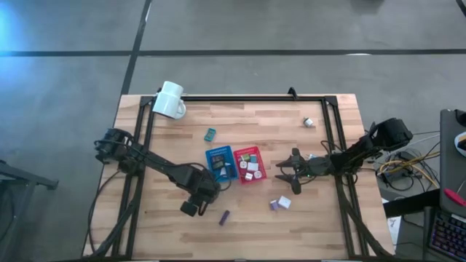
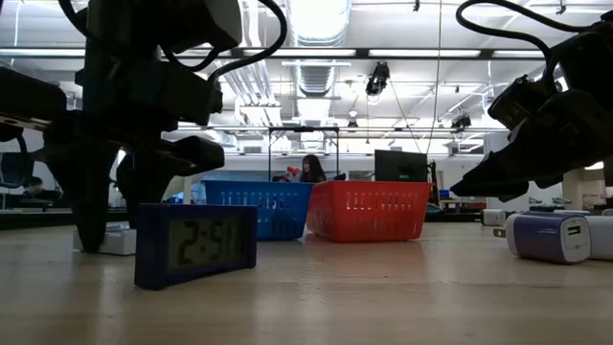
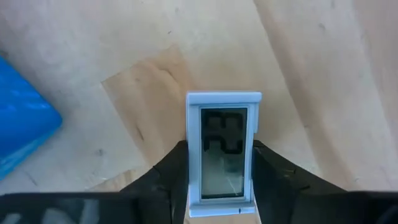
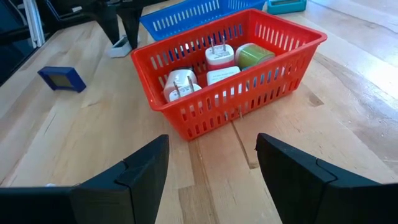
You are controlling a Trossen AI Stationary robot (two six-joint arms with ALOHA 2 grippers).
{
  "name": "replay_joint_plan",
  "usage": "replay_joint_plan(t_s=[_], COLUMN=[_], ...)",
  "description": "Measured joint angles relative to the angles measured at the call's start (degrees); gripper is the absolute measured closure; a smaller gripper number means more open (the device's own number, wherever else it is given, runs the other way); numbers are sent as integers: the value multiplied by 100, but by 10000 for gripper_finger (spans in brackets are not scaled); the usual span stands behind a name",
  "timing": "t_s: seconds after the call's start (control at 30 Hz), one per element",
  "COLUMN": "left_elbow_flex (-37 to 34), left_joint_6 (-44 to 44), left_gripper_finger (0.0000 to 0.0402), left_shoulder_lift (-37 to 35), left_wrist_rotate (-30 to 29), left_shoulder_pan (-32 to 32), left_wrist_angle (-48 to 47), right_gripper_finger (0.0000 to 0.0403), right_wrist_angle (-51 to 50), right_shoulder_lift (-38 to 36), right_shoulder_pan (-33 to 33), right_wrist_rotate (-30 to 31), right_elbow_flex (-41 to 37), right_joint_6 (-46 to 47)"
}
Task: Pick & Place Office items
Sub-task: Put the white digital clock into the blue bin
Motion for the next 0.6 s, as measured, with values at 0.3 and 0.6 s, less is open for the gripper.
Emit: replay_joint_plan(t_s=[0.3,0.6], left_elbow_flex=[49,433], left_joint_6=[-194,-194], left_gripper_finger=[266,266], left_shoulder_lift=[-8,-325], left_wrist_rotate=[17,-546], left_shoulder_pan=[-7,28], left_wrist_angle=[-36,-353], right_gripper_finger=[168,168], right_wrist_angle=[2,4], right_shoulder_lift=[2,4], right_shoulder_pan=[-2,-2], right_wrist_rotate=[2,2], right_elbow_flex=[0,0], right_joint_6=[1,0])
